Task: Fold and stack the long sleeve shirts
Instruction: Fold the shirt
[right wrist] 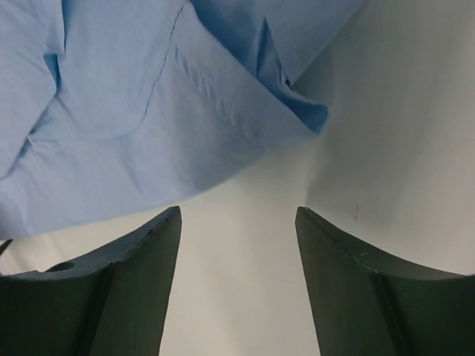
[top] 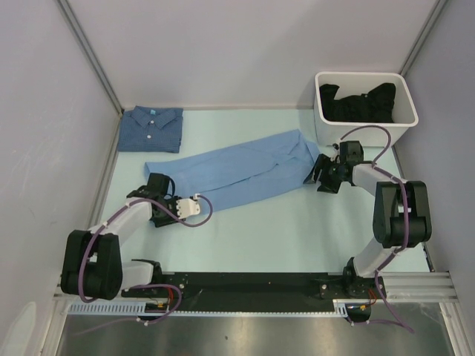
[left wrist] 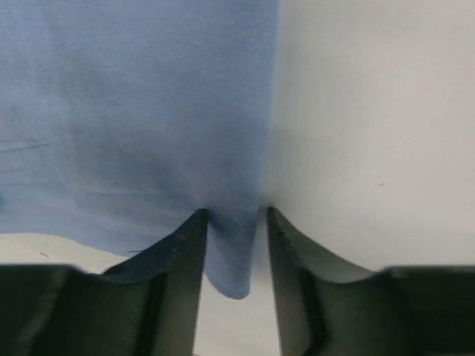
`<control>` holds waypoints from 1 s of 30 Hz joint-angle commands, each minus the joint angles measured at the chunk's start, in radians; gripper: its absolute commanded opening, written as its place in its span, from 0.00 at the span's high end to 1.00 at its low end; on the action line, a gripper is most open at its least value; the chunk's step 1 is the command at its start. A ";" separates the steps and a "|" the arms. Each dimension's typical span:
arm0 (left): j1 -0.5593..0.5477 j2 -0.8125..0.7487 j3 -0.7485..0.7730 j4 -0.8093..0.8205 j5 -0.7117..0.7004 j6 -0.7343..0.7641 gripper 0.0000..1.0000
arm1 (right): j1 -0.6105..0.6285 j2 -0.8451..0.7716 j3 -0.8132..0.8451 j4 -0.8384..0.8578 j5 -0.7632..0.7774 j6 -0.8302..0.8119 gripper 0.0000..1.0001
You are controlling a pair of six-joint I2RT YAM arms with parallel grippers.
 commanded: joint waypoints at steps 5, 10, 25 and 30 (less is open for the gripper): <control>-0.008 0.022 -0.034 0.004 -0.024 0.009 0.90 | -0.012 0.056 -0.001 0.120 -0.037 0.146 0.32; -0.022 -0.083 -0.053 -0.191 0.048 0.107 1.00 | -0.012 0.059 -0.014 0.113 -0.048 0.167 0.33; -0.101 0.067 0.419 -0.354 0.383 -0.182 0.38 | -0.012 0.068 -0.024 0.168 -0.085 0.204 0.33; -0.071 0.355 0.677 -0.145 0.283 -0.441 0.41 | -0.012 0.104 -0.015 0.230 -0.020 0.246 0.35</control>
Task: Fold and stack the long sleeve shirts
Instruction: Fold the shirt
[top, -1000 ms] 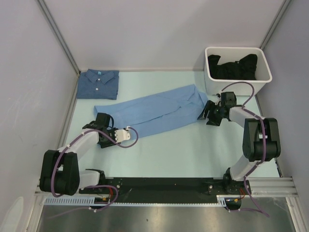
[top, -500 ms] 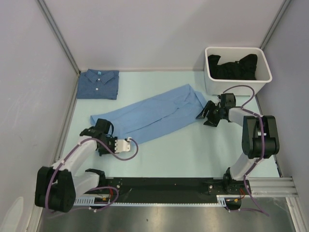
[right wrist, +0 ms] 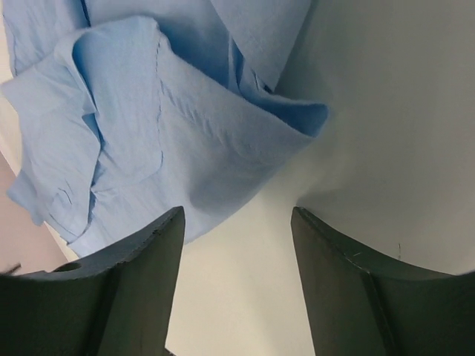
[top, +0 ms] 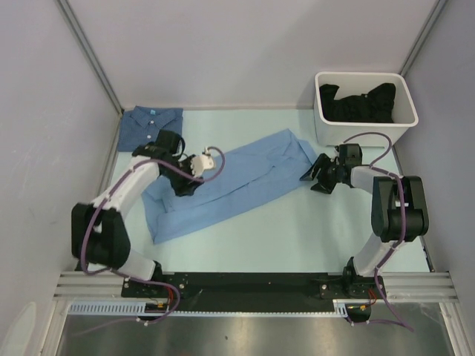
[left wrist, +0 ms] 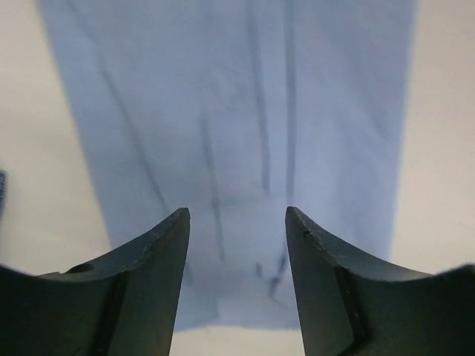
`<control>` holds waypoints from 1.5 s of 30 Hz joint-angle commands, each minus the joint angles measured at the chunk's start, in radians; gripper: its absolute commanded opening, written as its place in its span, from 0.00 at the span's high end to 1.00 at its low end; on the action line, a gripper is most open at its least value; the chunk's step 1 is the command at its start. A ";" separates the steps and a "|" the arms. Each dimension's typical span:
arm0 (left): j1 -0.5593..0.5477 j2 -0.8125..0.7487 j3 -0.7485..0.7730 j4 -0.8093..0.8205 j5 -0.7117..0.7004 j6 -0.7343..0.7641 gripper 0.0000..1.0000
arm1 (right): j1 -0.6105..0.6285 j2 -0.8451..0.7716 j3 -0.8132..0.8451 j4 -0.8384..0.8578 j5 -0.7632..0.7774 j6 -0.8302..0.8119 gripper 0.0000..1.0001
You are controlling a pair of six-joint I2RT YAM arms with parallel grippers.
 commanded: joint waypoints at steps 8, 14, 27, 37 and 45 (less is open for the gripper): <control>0.283 0.558 0.531 0.030 -0.009 -0.314 0.47 | 0.069 0.128 0.102 0.113 0.168 0.034 0.54; 0.344 0.561 0.442 0.020 -0.040 -0.240 0.52 | 0.071 0.161 0.120 0.087 0.207 0.026 0.78; 0.444 0.547 0.285 -0.040 0.011 -0.189 0.73 | 0.210 0.224 0.289 -0.012 0.349 -0.158 1.00; 0.495 0.403 0.040 -0.026 0.022 -0.166 0.86 | 0.281 0.482 0.617 -0.008 0.425 -0.285 1.00; 0.477 0.285 -0.123 -0.012 0.088 -0.209 0.82 | 0.273 0.725 1.028 -0.113 0.389 -0.396 0.94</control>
